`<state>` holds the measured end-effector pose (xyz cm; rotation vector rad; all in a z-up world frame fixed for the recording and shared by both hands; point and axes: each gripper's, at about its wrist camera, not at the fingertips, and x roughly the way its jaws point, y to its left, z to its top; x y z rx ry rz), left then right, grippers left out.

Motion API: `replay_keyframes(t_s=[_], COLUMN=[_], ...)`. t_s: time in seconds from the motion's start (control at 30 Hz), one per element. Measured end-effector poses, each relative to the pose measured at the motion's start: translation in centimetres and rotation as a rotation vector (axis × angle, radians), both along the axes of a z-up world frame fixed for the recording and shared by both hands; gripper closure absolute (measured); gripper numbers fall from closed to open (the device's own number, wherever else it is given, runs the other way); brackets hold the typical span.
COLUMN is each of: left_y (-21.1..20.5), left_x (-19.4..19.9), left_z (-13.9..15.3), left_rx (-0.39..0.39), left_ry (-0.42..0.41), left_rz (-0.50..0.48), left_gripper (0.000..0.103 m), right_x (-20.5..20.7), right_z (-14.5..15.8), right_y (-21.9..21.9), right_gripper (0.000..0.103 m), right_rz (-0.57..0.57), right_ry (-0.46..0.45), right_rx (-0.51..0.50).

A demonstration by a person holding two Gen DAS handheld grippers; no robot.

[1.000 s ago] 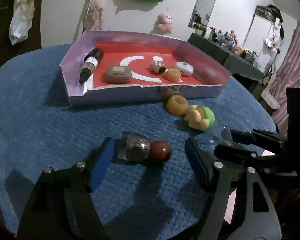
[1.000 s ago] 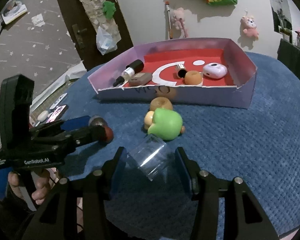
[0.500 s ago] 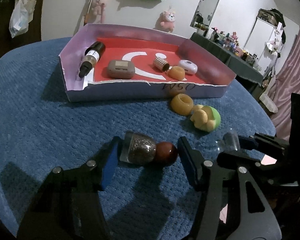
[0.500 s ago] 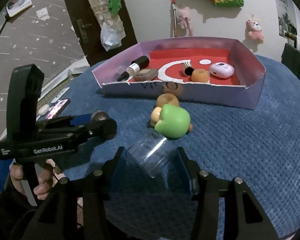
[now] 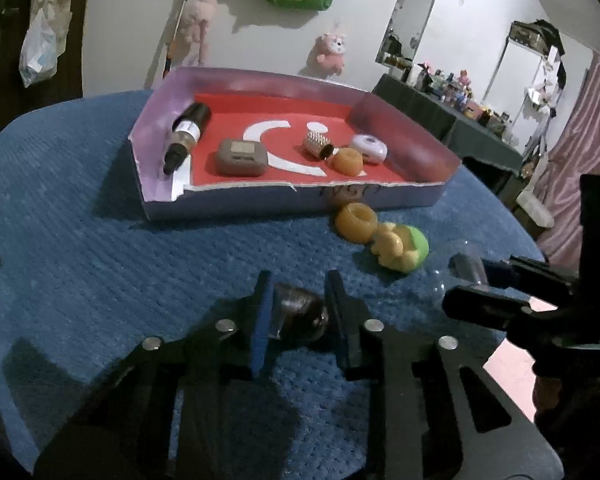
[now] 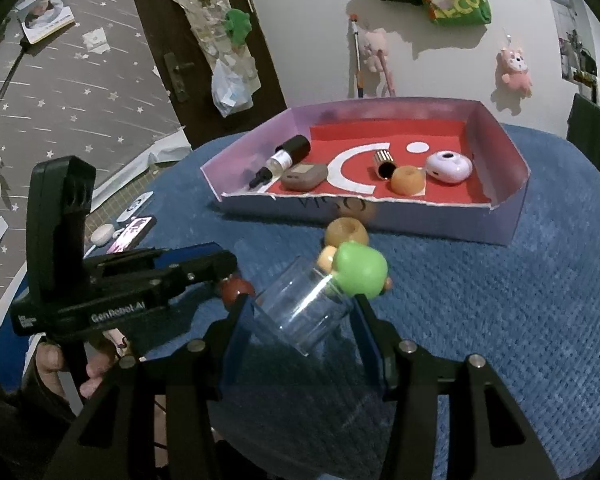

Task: Organize rigid objects
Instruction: 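Lift and carry the glitter bottle and glass cup toward the red box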

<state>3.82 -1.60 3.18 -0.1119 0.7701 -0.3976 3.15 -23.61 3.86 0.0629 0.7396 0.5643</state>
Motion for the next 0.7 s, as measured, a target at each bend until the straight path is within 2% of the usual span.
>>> replay_keyframes(t_s=[0.2,0.3,0.4,0.43,0.47,0.57,0.7], left_y=[0.1,0.1,0.1,0.1,0.2,0.2,-0.2], left_x=[0.3,0.5,0.3,0.3,0.4,0.4,0.2], left_z=[-0.7,-1.0,-1.4,-1.4,-1.6,-2.1,-2.1], left_rx=[-0.018,-0.025,-0.006,-0.003,-0.007,-0.029,-0.004], left_ry=[0.011,0.024,0.02,0.018,0.022,0.034,0.027], left_rz=[-0.001,-0.01,-0.003,0.0,0.0,-0.009,-0.019], left_gripper=[0.079,0.075,0.057,0.043,0.037,0.034,0.031], right_x=[0.2,0.3,0.3,0.4,0.4,0.7,0.8], right_z=[-0.5,-1.0,-1.5,-1.6,-1.7,-2.2,-2.6], right_y=[0.2,0.2,0.1,0.0,0.0,-0.1,-0.1], right_gripper=[0.05,0.05,0.049,0.049,0.049,0.049,0.048], right_rz=[0.008,0.003,-0.01,-0.014,-0.018,-0.031,-0.027], right_ry=[0.018,0.033,0.043,0.046,0.049,0.058,0.062], right_rx=[-0.01,-0.01,-0.018,-0.019,-0.021,-0.029,-0.027])
